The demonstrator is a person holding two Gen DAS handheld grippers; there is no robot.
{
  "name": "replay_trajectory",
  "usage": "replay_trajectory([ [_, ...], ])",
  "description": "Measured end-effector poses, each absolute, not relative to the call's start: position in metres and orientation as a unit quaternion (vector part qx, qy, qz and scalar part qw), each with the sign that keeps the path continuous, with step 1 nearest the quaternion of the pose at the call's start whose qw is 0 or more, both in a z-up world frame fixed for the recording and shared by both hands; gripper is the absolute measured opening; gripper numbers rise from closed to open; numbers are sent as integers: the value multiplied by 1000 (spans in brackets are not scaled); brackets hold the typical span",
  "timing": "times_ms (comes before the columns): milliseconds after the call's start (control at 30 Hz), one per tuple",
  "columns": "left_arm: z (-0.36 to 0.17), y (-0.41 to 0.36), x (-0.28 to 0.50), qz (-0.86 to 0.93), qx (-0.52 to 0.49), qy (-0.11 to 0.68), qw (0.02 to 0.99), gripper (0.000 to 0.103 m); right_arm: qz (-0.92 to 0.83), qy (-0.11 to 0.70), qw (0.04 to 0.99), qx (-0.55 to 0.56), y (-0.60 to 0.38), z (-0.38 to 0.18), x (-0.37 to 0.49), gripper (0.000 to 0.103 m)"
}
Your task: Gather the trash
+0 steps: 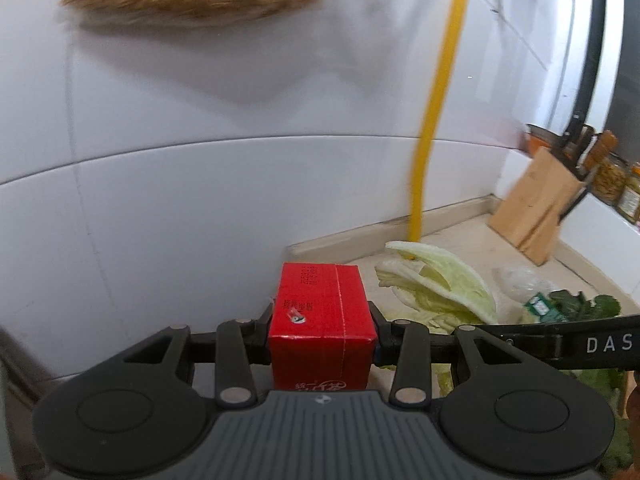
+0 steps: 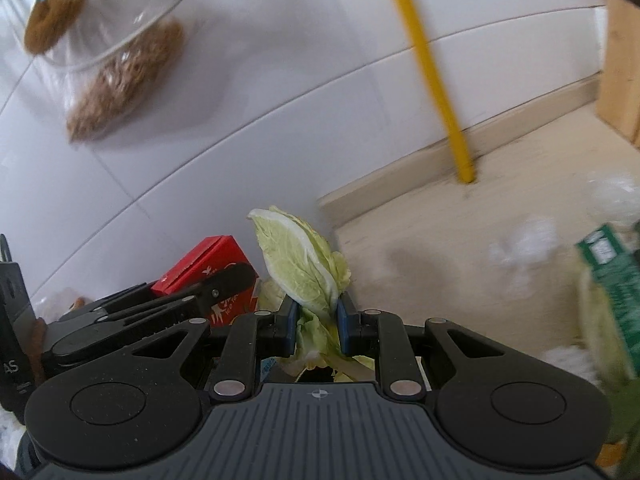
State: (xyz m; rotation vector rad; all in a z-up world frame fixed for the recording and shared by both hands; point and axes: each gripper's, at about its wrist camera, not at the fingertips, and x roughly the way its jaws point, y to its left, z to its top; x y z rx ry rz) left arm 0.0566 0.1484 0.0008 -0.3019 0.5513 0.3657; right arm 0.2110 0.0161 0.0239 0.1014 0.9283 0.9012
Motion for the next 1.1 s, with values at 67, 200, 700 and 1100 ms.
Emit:
replay_trajectory([
  [67, -2, 155, 52, 188, -149, 272, 932, 36, 423, 435, 794, 43, 25, 21, 209, 26],
  [200, -6, 166, 46, 201, -152, 277, 927, 36, 428, 438, 790, 34, 42, 18, 209, 26],
  [700, -36, 191, 44, 242, -168, 302, 907, 36, 427, 462, 777, 8, 88, -9, 207, 26],
  [1100, -72, 201, 50, 268, -183, 318, 891, 36, 418, 499, 759, -14, 110, -45, 204, 26],
])
